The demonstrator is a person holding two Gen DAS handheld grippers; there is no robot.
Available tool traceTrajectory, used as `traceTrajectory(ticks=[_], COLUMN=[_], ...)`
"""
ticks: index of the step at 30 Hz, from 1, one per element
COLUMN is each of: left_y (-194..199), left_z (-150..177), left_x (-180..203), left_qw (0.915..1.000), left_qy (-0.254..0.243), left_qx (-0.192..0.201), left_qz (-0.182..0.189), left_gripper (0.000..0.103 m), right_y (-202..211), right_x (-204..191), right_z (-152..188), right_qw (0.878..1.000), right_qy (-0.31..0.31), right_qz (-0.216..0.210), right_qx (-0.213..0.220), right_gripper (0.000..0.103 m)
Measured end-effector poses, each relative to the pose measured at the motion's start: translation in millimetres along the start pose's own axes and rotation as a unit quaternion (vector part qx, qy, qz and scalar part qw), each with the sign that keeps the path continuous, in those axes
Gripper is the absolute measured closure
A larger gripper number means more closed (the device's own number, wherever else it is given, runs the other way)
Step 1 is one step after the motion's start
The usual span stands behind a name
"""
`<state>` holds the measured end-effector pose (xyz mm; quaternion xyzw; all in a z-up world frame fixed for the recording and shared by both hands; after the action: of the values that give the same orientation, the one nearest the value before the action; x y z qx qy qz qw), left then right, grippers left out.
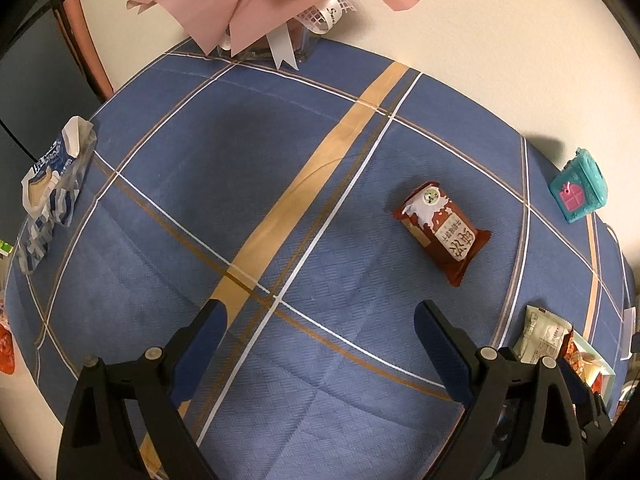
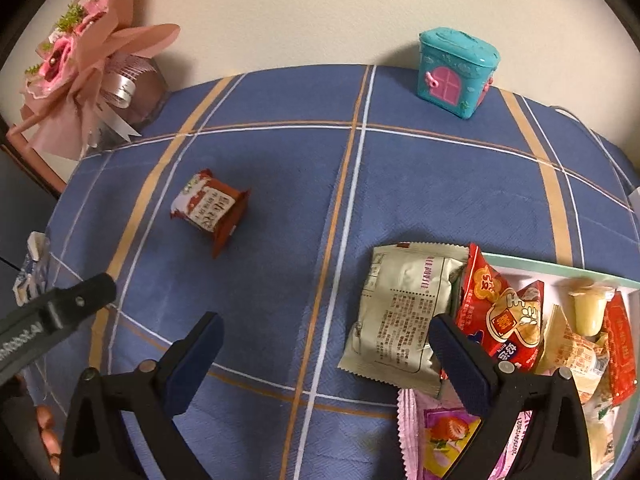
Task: Organize snacks
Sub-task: 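Move both tools back from the tray toward the remaining snacks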
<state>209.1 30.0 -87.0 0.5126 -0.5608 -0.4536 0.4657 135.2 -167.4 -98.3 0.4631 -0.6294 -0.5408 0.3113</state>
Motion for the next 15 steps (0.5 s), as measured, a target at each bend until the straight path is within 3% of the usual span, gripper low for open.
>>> traceTrajectory(ticks=[3,11,15], left_y=[0,-4,-6], left_z=[0,0,-1], left_x=[-1,-2,-5], left_qw=[1.0000,1.0000,0.9999], left_qy=[0.001,-0.001,0.002], left_qx=[-0.001,-0.007,-0.010], left_qz=[0.001,0.001,-0.001], left_gripper=[0.008,0.008,0.008], right_y=[-2,-12,-13], right_x=[0,-8,-5], right_z=[0,1,-1], right_qw=[1.000,0.999,1.000], right_qy=[0.001,0.002,-0.003], right_qz=[0.006,-0.041,-0.030], right_qx=[0.001,-0.011,-0.006], right_gripper=[0.000,0.000,0.000])
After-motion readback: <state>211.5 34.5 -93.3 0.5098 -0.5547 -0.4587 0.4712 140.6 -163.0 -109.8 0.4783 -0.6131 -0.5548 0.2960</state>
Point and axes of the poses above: each gripper's, at about its wrist camera, not at the fingertips, and y roughly against the way its jaws point, x to its right, z to its underside, the point moved 5 cm from there along -y, roughly the way its jaws point, and after that the axes turned 11 degrees about -x, right-handed, at the moved point
